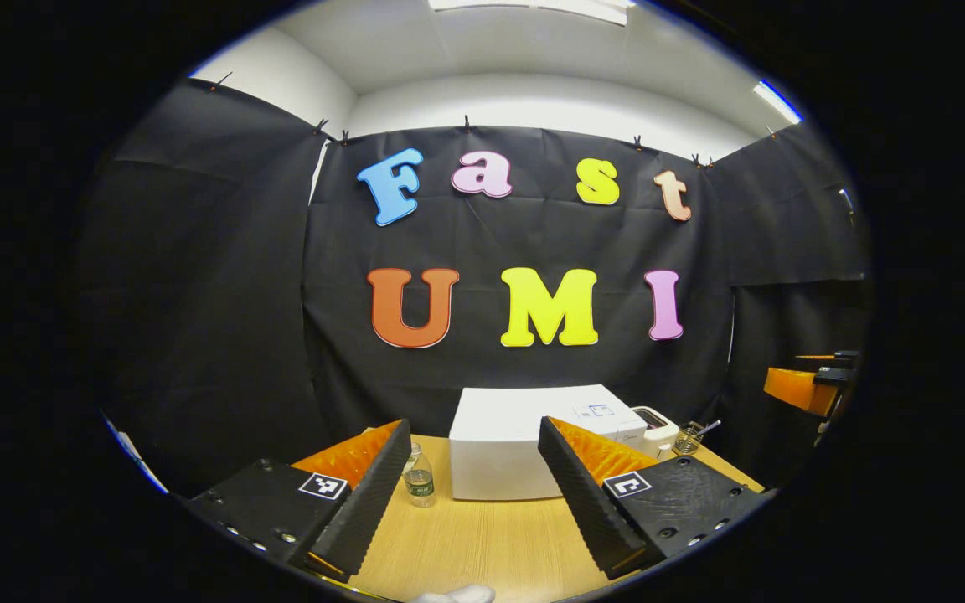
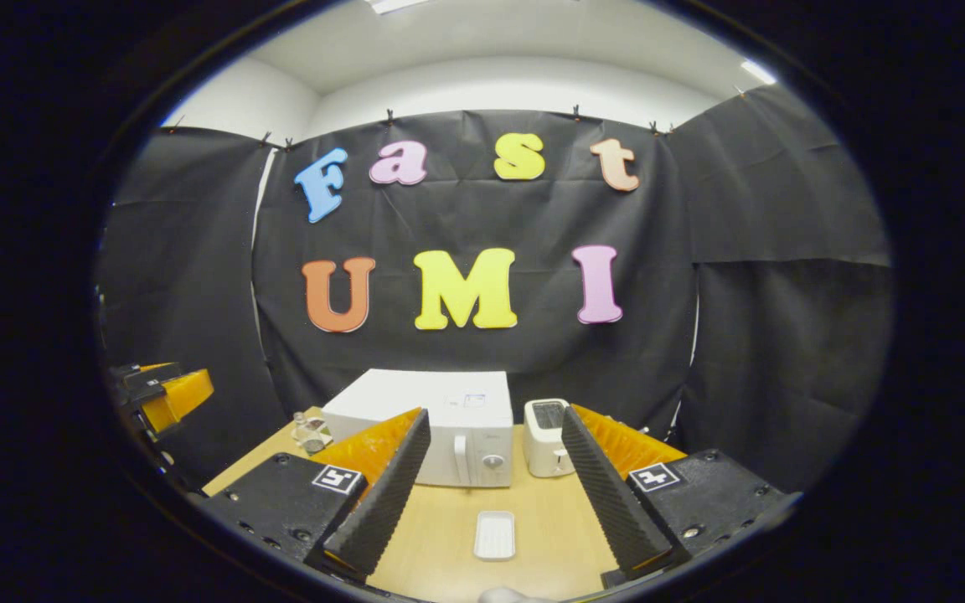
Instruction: Open the microwave oven with the left hand, put the food in, and close the microwave oven.
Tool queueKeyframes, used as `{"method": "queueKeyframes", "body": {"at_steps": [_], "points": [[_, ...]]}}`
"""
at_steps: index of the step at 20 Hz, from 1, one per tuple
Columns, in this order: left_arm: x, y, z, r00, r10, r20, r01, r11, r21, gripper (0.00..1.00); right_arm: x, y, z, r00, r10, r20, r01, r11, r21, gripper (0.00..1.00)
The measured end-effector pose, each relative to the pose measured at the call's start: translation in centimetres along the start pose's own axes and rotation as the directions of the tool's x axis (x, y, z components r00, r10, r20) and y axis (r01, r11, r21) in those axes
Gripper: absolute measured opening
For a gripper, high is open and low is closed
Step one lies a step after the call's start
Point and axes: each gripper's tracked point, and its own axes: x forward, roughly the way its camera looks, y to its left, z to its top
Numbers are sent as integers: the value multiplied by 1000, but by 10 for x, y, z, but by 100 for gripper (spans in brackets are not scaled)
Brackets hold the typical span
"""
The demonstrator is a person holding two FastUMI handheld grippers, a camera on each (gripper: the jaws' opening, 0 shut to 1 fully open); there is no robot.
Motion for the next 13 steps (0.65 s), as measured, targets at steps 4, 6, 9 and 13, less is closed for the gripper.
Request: {"method": "queueKeyframes", "body": {"at_steps": [4,6,9,13], "points": [[3,-3,-2,1000,-5,-7,5,1000,1,95,4,-1,1,1000,-4,1,4,1000,0,100],[5,-3,-2,1000,-6,-8,6,1000,1,95,4,0,1,1000,-3,-1,3,1000,1,91],[5,-5,0,1000,-6,-1,6,1000,7,95,6,-1,0,1000,-4,-2,4,1000,1,100],[7,-7,0,1000,-8,1,8,1000,4,95,8,-2,0,1000,-3,-3,3,1000,-3,91]]}}
